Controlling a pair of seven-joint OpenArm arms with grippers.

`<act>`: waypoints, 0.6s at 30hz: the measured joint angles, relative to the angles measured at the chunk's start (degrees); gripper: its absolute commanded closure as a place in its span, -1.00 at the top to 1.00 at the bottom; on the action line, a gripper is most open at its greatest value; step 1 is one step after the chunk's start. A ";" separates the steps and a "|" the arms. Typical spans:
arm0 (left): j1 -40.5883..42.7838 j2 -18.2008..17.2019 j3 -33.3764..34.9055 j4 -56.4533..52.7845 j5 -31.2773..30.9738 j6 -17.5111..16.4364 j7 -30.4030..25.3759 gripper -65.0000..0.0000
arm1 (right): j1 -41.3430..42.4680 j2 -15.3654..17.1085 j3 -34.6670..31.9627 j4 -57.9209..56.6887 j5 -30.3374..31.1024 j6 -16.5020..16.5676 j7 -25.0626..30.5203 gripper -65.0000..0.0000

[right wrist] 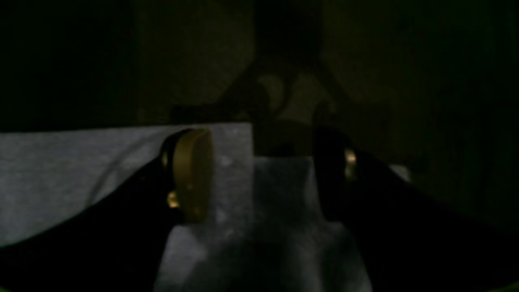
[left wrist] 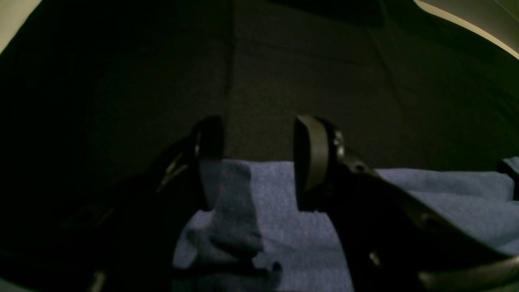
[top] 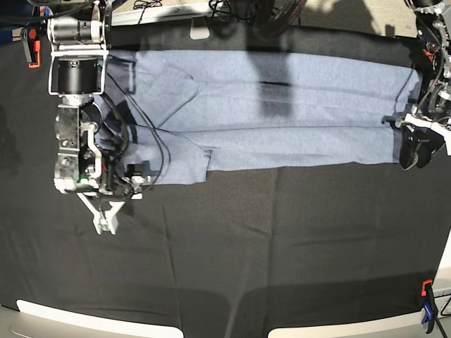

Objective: Layout the t-shirt on the table in an organized manner, then fold the t-shirt properly

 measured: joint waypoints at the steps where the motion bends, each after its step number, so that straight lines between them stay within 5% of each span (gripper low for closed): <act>1: 0.00 0.00 0.00 0.00 0.00 0.00 0.00 -0.19 | 0.00 -0.11 0.00 0.00 1.16 0.94 0.00 -0.09; 5: 0.00 0.00 0.00 0.00 0.00 0.00 0.00 -0.19 | 0.02 -0.61 -0.22 0.00 1.55 1.07 -0.50 -0.24; 12: 0.00 -0.02 0.00 0.00 0.00 0.00 -0.02 -0.19 | 0.02 -0.44 -0.22 0.00 1.40 1.07 -1.05 -0.90; 18: 0.00 0.00 0.00 0.00 0.00 0.00 0.00 -0.19 | 0.02 -0.42 -0.22 0.00 -1.90 1.07 0.70 -0.98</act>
